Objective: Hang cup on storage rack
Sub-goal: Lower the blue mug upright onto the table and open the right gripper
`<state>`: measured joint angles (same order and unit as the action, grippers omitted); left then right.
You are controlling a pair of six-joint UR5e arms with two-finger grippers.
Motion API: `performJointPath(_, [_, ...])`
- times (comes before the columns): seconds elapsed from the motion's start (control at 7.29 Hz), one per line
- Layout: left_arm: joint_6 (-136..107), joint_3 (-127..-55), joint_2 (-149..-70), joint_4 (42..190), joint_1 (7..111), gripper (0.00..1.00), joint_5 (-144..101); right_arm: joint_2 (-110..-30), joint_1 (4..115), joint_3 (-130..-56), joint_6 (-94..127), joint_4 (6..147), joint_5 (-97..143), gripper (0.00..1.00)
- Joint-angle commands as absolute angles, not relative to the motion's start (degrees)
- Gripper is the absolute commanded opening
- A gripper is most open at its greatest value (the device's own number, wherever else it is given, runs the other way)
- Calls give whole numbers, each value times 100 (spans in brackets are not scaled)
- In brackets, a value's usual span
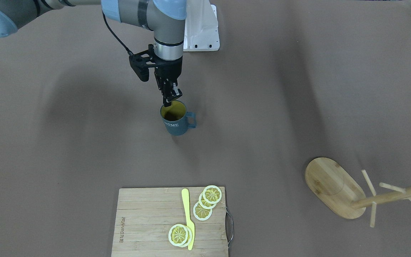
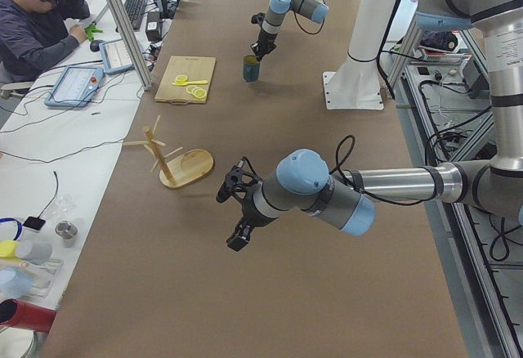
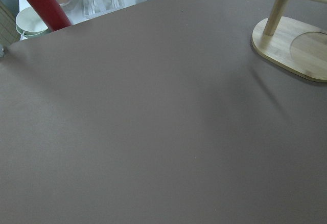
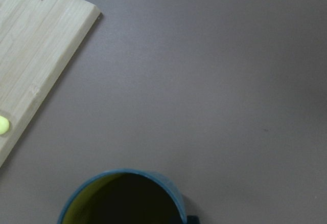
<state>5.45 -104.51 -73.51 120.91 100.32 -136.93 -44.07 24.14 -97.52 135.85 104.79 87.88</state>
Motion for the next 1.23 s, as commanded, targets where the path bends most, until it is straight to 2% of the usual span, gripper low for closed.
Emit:
performJointPath(0.0, [545, -10450, -7348, 12094, 10028, 99, -13693, -3650, 2364, -8775, 14070, 10573, 8771, 0])
performJointPath(0.27, [545, -10415, -7348, 12094, 10028, 99, -13693, -3656, 2364, -8763, 13967, 10564, 8789, 0])
performJointPath(0.41, [545, -10415, -7348, 12094, 10028, 99, -13693, -3674, 2364, -8754, 13896, 10582, 8798, 11])
performJointPath(0.55, [545, -10415, -7348, 12094, 10028, 99, -13693, -3683, 2373, -8754, 13704, 10599, 8798, 27])
performJointPath(0.69, [545, -10415, -7365, 12085, 10028, 99, -13693, -3691, 2373, -8763, 13345, 10739, 8798, 99])
performJointPath(1.1, [545, -10389, -7426, 12076, 10020, 99, -13720, -3900, 2828, -9147, 11986, 10775, 8946, 100])
